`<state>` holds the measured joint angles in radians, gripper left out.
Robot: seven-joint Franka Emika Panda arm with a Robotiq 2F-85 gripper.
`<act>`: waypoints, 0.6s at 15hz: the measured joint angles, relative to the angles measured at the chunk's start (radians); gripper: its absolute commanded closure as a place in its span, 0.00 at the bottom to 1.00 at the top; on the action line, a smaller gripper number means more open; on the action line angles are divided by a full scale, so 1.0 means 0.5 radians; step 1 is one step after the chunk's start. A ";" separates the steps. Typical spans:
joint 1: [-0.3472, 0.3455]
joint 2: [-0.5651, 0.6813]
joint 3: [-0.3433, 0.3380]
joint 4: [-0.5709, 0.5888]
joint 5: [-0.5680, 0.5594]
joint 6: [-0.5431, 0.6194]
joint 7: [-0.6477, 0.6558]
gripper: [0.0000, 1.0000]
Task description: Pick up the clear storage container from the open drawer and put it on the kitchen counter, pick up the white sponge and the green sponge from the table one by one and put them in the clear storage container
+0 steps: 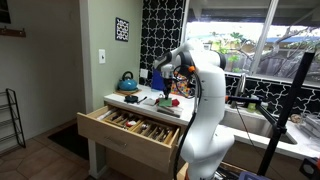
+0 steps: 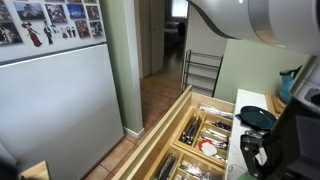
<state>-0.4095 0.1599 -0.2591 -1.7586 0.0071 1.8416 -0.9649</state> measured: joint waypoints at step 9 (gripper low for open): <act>0.000 0.011 -0.007 0.016 0.056 -0.001 0.001 0.00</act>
<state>-0.4096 0.1653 -0.2628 -1.7509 0.0351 1.8412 -0.9645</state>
